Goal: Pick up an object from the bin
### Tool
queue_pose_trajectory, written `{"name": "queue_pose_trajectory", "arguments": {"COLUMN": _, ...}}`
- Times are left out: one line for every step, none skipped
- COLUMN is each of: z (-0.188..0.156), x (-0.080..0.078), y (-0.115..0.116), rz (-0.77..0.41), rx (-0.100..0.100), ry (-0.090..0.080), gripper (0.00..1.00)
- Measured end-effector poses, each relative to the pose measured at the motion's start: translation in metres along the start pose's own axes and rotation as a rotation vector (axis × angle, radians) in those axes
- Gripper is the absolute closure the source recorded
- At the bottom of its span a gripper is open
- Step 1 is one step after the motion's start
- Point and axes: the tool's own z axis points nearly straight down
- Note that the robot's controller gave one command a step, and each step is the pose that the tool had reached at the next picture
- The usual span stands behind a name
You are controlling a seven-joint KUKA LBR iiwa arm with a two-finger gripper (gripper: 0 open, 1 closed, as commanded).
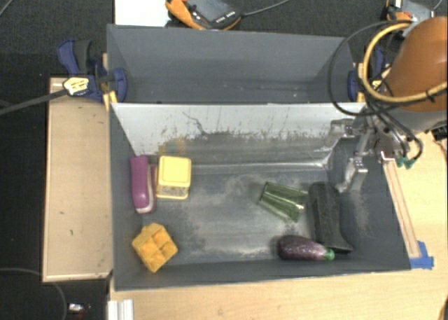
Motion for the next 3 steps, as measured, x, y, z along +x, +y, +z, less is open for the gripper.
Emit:
{"name": "queue_pose_trajectory", "arguments": {"z": -0.004, "x": -0.002, "y": 0.001, "rz": -0.005, "rx": 0.001, "ry": -0.008, "gripper": 0.00}}
{"name": "queue_pose_trajectory", "arguments": {"z": 0.130, "x": -0.019, "y": 0.039, "rz": 0.015, "rx": 0.001, "ry": -0.013, "gripper": 0.00}}
{"name": "queue_pose_trajectory", "arguments": {"z": 0.089, "x": -0.027, "y": 0.052, "rz": 0.279, "rx": 0.000, "ry": -0.022, "gripper": 0.00}}
